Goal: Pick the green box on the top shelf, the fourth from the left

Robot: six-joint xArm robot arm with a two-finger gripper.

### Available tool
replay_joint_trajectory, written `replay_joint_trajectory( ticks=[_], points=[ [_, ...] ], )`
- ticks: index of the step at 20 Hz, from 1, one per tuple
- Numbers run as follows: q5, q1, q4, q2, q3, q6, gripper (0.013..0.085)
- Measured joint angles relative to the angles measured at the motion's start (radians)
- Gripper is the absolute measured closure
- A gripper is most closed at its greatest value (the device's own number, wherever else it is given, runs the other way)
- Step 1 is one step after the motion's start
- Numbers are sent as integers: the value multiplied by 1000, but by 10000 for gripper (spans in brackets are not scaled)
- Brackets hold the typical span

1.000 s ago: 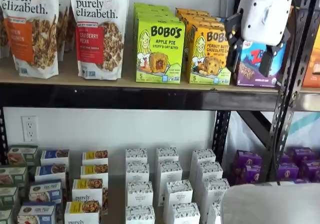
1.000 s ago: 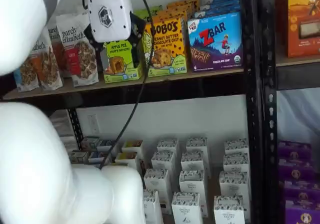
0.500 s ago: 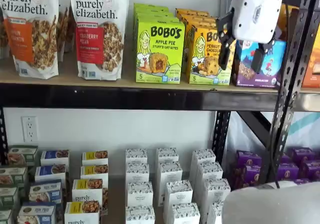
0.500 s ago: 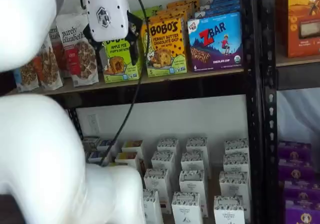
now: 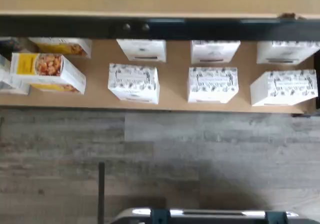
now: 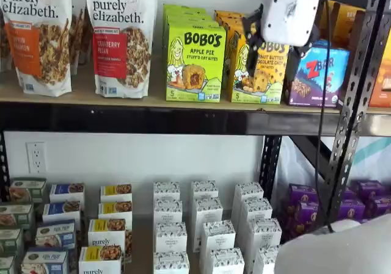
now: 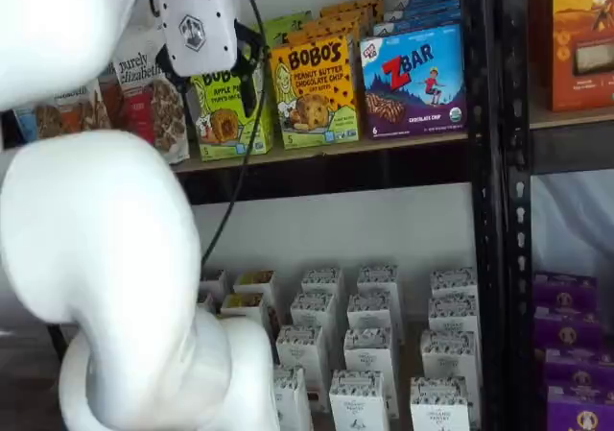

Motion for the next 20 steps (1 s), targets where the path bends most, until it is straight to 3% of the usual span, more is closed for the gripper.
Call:
replay_joint_trajectory(
  ticks=[6,12,20],
  points=[
    [-70,82,-42,77,-36,74,130],
    [-150,99,-55,155,-69,92,130],
    [-232,93,-30,259,-133,86,130]
  ],
)
